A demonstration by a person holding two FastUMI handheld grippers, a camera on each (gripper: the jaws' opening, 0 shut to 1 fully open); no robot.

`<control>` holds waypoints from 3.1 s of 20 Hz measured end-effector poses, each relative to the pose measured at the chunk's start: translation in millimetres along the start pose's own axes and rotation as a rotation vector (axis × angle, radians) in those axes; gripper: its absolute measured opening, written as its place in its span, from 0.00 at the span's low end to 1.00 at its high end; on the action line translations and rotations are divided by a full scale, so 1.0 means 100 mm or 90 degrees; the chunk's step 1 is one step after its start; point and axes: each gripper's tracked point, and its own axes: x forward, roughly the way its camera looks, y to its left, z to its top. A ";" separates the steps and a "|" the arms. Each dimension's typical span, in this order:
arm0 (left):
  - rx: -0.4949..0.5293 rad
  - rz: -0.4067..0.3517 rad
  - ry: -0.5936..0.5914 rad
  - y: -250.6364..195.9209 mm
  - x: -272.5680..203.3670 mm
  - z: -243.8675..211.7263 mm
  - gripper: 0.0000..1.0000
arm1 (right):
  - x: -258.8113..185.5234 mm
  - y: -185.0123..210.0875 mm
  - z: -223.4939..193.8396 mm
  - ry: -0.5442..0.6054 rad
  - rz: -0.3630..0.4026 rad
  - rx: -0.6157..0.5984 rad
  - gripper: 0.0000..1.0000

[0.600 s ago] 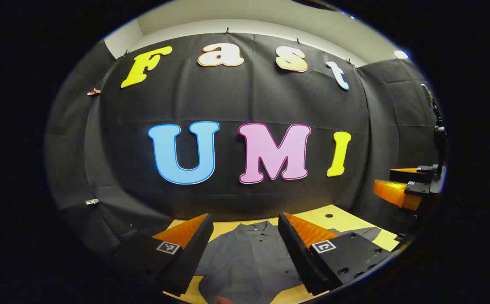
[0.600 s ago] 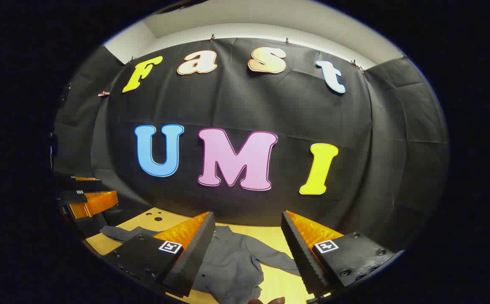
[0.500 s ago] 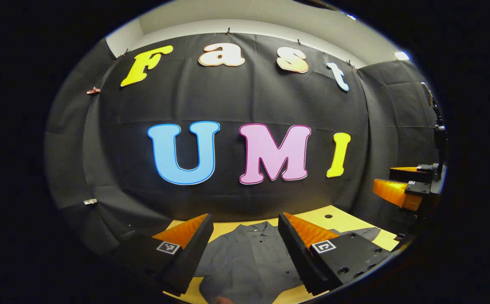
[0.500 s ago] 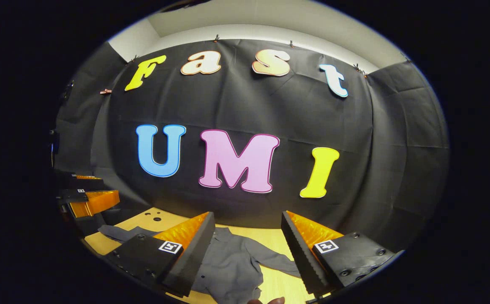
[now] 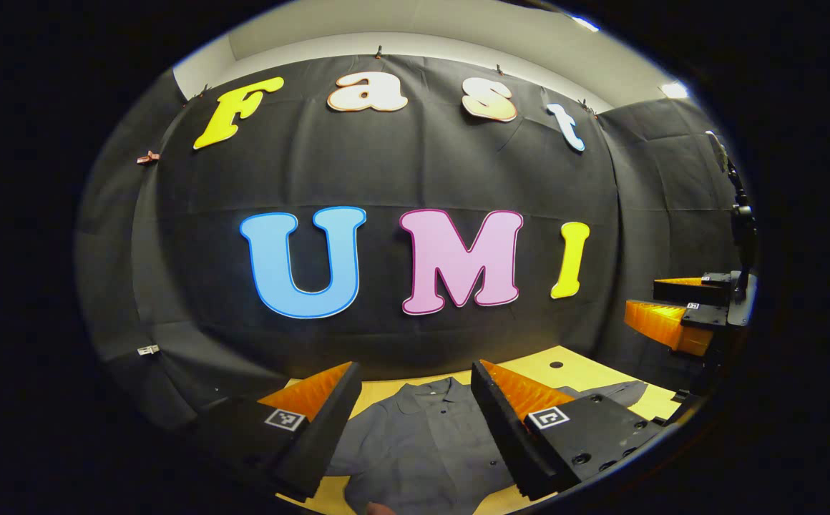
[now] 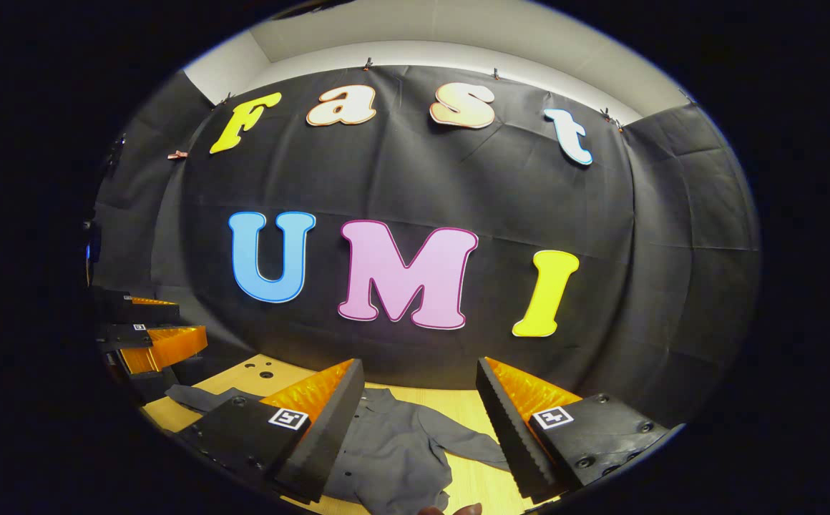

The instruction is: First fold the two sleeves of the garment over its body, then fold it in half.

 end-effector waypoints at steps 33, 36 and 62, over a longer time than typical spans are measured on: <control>0.041 0.079 0.174 -0.95 0.43 -0.66 0.97 | 0.48 -3.28 -4.48 0.528 -0.215 0.216 0.99; 0.043 0.093 0.182 -0.92 0.42 -0.67 0.98 | 0.53 -3.34 -4.54 0.534 -0.219 0.210 0.98; -0.006 0.027 0.115 0.72 -0.13 -0.82 0.97 | 0.79 -1.35 -1.41 0.157 -0.141 0.104 0.06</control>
